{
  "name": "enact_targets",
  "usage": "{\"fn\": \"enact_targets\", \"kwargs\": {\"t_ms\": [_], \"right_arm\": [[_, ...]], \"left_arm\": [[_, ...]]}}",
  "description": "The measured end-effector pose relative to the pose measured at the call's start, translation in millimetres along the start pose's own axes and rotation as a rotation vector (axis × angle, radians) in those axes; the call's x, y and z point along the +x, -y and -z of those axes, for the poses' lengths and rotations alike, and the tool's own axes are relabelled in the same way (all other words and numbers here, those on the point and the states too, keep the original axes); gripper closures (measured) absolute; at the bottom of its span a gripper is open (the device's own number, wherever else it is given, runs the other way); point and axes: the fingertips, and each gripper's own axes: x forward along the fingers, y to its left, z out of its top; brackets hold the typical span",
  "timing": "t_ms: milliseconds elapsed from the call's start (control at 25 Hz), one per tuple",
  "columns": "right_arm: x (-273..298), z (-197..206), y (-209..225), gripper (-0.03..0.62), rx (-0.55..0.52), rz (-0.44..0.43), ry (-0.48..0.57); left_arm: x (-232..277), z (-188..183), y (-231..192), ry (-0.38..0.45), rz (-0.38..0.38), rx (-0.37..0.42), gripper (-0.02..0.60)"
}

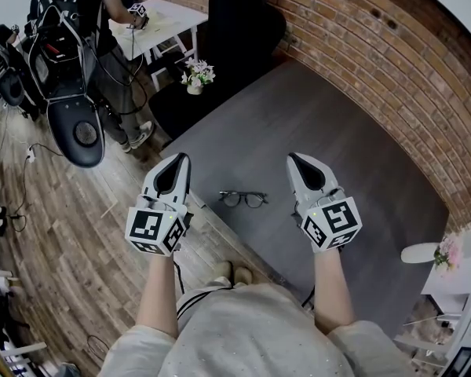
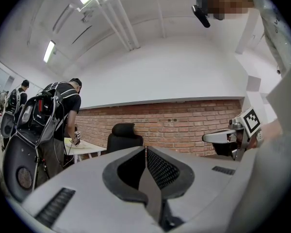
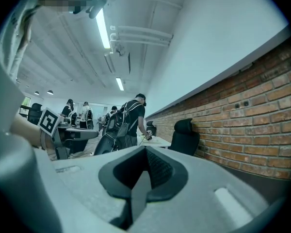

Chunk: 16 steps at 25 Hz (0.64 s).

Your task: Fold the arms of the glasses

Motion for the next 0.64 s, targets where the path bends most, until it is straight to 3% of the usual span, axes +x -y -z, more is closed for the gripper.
{"fn": "enact_targets", "kwargs": {"t_ms": [640], "right_arm": [[12, 7, -9, 0.595, 0.007, -0.018, -0.009]], "left_arm": [[-1, 7, -12, -0.011, -0.005, -0.004, 0.572]]}}
